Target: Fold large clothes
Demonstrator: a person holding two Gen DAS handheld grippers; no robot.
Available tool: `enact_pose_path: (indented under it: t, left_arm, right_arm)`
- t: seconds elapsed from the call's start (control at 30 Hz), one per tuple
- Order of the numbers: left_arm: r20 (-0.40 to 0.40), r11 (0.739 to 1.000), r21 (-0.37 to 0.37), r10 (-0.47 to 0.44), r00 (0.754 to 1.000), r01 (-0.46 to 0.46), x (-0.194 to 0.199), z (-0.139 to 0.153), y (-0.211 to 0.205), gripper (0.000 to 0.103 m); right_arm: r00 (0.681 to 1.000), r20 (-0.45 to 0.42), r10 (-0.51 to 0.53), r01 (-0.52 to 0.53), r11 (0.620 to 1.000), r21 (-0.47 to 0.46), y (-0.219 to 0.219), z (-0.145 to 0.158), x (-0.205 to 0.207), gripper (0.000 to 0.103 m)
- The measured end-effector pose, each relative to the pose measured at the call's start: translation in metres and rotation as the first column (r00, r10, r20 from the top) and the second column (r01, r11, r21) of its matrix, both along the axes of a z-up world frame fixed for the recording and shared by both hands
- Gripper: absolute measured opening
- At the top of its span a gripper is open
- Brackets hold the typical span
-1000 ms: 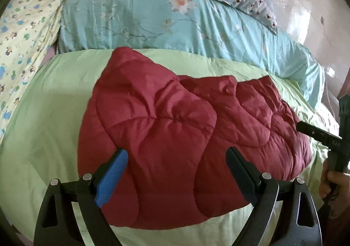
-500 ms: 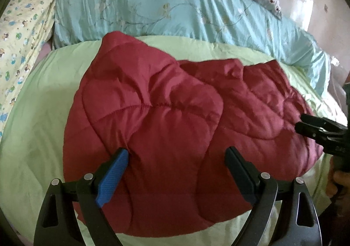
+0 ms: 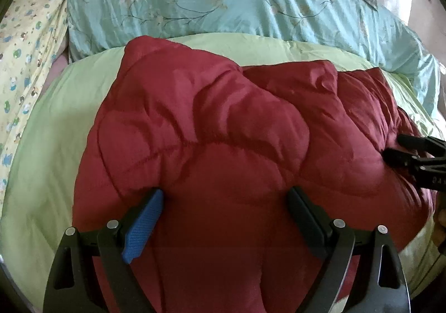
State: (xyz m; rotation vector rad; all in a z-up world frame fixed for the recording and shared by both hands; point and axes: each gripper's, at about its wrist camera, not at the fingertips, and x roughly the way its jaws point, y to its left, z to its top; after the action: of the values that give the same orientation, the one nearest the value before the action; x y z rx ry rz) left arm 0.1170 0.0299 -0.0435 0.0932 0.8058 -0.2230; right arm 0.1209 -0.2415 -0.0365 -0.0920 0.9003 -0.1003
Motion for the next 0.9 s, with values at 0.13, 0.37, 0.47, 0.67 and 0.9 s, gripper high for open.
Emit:
enact_pose_path:
  t: [0.13,0.37,0.47,0.67,0.9]
  left_arm:
    - [-0.021,0.999,-0.004,0.032,0.999,-0.033,0.029,0.001,-0.004,0.091]
    - [-0.102,0.994,-0.007,0.106,0.989,-0.107,0.093,-0.008,-0.009,0.091]
    - [-0.118,0.992,0.005,0.129,0.985,-0.13,0.113,-0.014,-0.012,0.091]
    - [-0.137,0.987,0.011,0.162,0.977,-0.162,0.147,-0.025,-0.016,0.091]
    - [-0.132,0.986,0.024,0.168,0.977,-0.166,0.152,-0.03,-0.019,0.091]
  right_arm:
    - [0.999,-0.022,-0.024,0.024,1.0,0.0,-0.011,0.002,0.02,0.081]
    - [0.995,-0.04,-0.089,0.089,0.996,-0.002,-0.034,0.0,0.051,0.081]
    - [0.992,-0.049,-0.113,0.114,0.993,0.008,-0.046,-0.003,0.06,0.081]
    - [0.988,-0.058,-0.144,0.147,0.988,0.052,-0.064,-0.008,0.071,0.081]
    - [0.982,-0.054,-0.179,0.184,0.977,0.108,-0.08,-0.012,0.078,0.081]
